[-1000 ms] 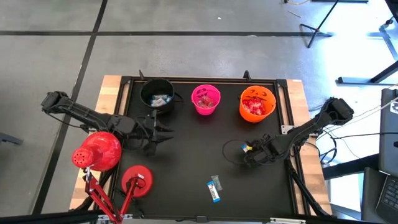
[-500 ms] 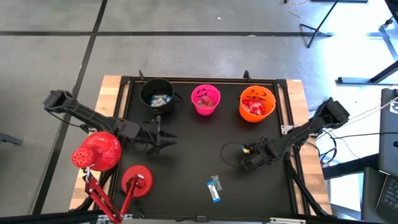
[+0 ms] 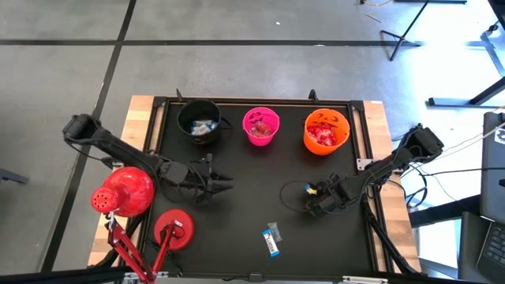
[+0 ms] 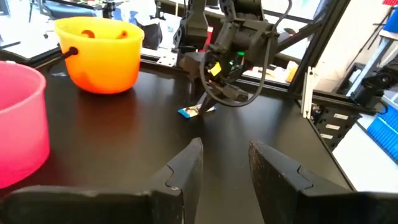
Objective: Organize candy in baskets
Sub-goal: Put the white chocolate bar into the black bucket
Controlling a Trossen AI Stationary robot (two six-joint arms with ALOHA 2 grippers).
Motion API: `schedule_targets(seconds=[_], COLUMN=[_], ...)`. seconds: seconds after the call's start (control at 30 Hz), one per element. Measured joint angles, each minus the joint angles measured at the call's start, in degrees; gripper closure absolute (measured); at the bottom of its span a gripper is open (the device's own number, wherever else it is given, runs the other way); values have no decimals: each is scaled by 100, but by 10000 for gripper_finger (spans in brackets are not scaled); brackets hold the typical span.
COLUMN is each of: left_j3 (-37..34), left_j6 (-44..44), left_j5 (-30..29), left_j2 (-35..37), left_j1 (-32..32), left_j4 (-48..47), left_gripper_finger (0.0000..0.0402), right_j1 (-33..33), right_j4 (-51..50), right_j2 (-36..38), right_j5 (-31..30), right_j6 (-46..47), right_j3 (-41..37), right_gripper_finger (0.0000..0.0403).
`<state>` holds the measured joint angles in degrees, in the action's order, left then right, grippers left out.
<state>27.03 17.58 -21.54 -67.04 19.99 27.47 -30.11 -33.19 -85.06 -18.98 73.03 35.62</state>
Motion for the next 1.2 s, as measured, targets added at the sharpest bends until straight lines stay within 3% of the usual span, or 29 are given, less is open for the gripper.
schedule_targets(seconds=[0.23,0.53,0.73,0.87,1.0,1.2], left_j3=[0,2,2,2,2,4], left_j6=[8,25,37,58,141,142], left_j5=[-11,-46,-49,-51,-51,-51], left_j2=[-706,-1406,-1729,-1789,-1789,-1789], left_j1=[133,157,157,157,157,157], left_j4=[1040,1575,1953,2032,2032,2032], left_gripper_finger=[282,282,282,282,282,282], right_j1=[13,20,18,17,17,13], right_j4=[386,1295,2043,1996,1749,1733], right_j2=[-16,-31,-27,-23,-22,-103], right_j5=[-459,-952,-993,-888,-632,-435], right_j6=[-155,-892,-1703,-1823,-2031,-2234], right_j3=[-13,277,408,409,409,407], right_gripper_finger=[322,332,376,400,368,238])
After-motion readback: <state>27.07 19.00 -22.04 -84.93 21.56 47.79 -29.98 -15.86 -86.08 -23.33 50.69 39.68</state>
